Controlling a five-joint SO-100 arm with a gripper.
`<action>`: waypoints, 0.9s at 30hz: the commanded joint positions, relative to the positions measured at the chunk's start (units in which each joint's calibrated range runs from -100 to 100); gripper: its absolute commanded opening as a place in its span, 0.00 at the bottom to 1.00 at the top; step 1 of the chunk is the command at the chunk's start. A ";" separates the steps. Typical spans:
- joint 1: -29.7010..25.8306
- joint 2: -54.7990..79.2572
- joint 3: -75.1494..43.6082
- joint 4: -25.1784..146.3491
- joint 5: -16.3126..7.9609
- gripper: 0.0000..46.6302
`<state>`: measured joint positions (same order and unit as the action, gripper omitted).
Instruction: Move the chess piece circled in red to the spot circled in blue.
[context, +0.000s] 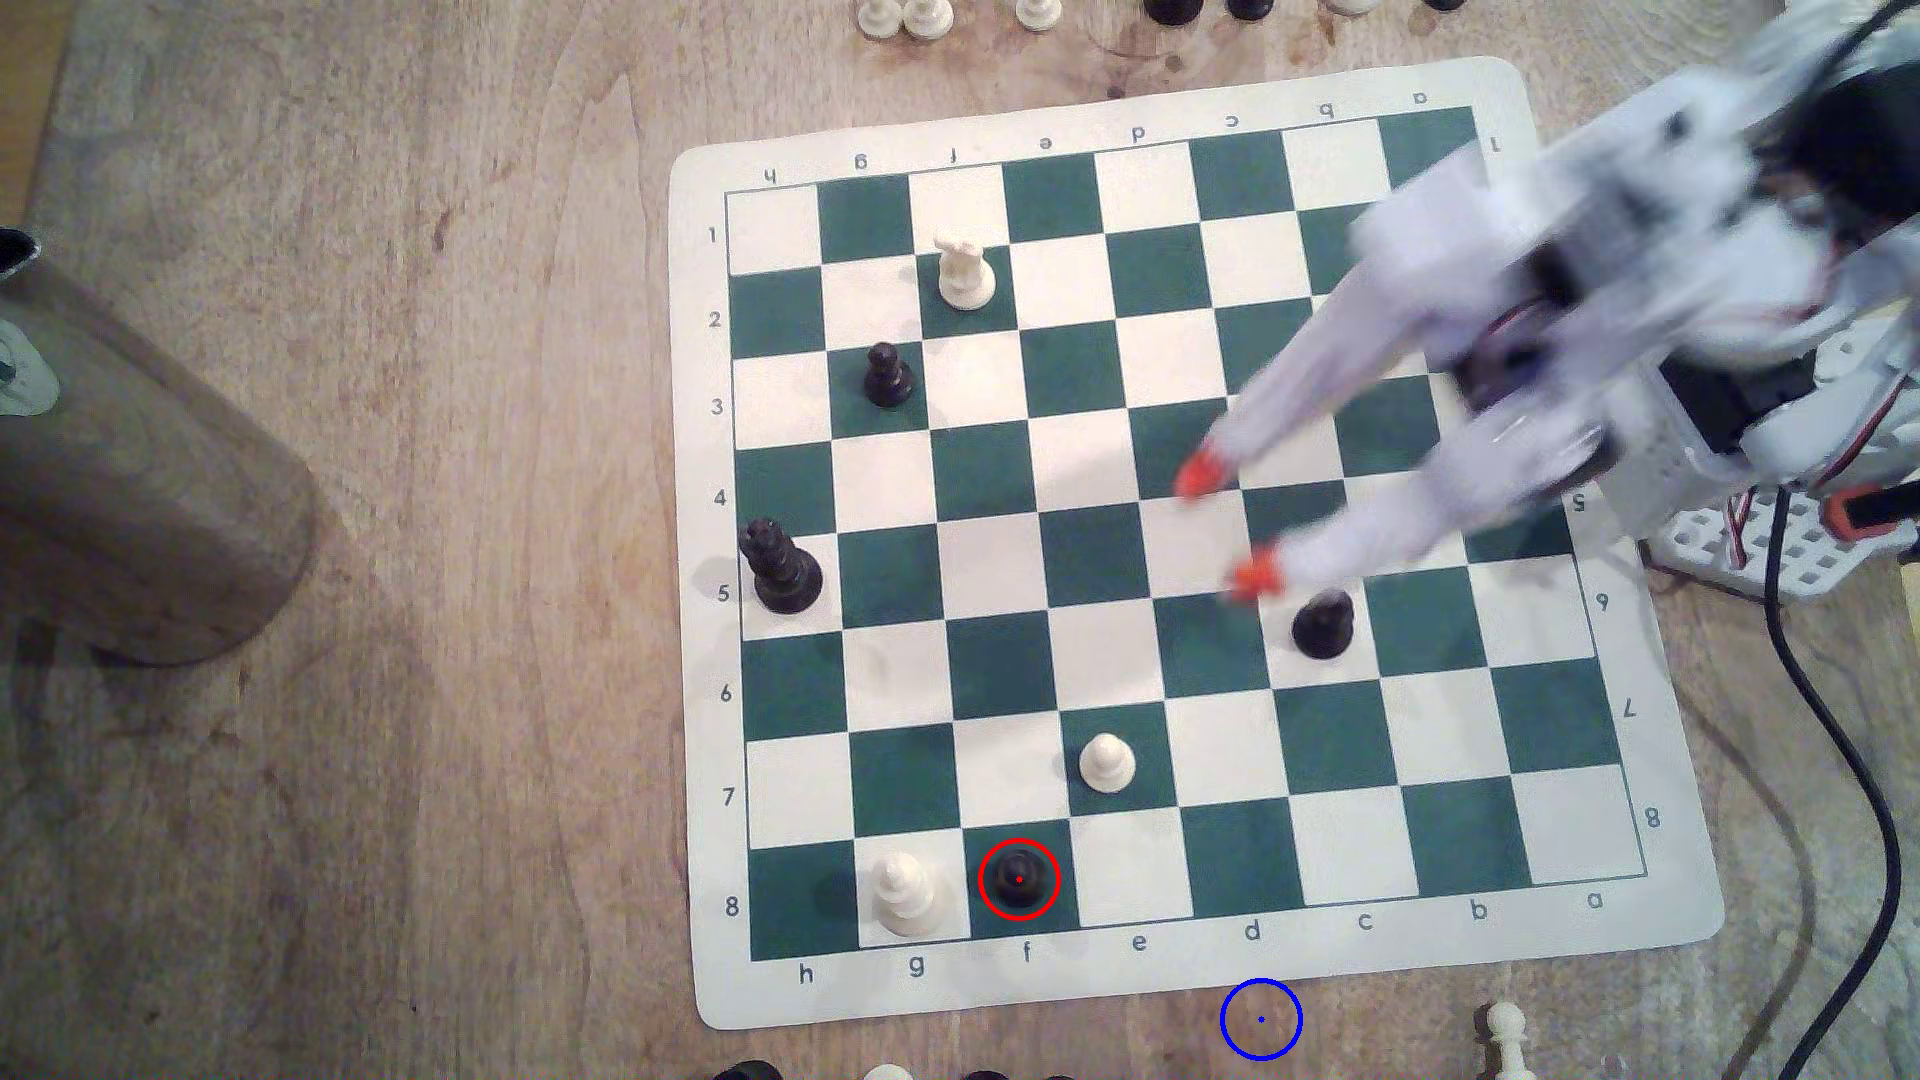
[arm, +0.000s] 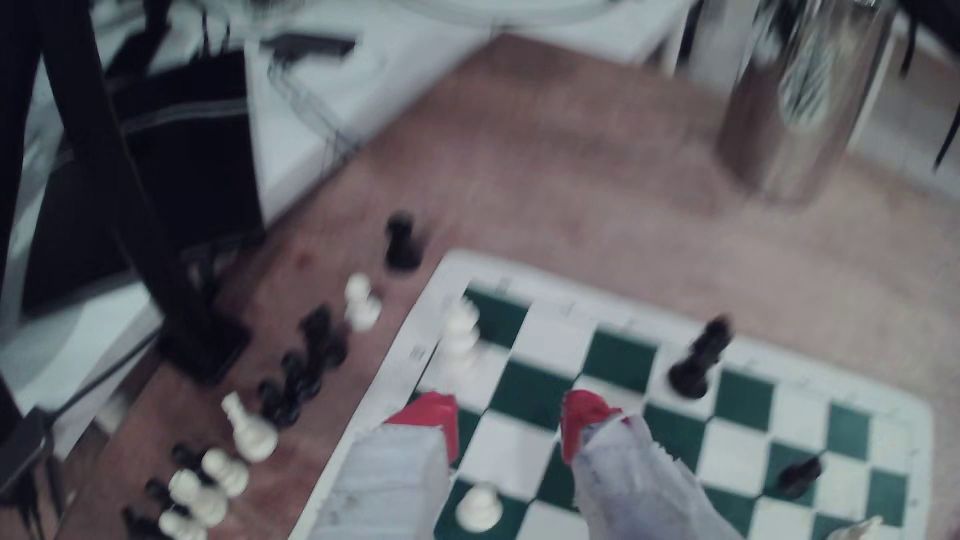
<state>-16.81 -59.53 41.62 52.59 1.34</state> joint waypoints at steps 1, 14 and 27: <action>-3.40 9.11 -9.98 1.14 -0.98 0.16; -4.97 26.25 -10.97 -2.30 -2.30 0.37; -5.20 46.37 -21.22 -8.86 -2.78 0.30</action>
<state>-21.46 -14.12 26.80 45.34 -0.90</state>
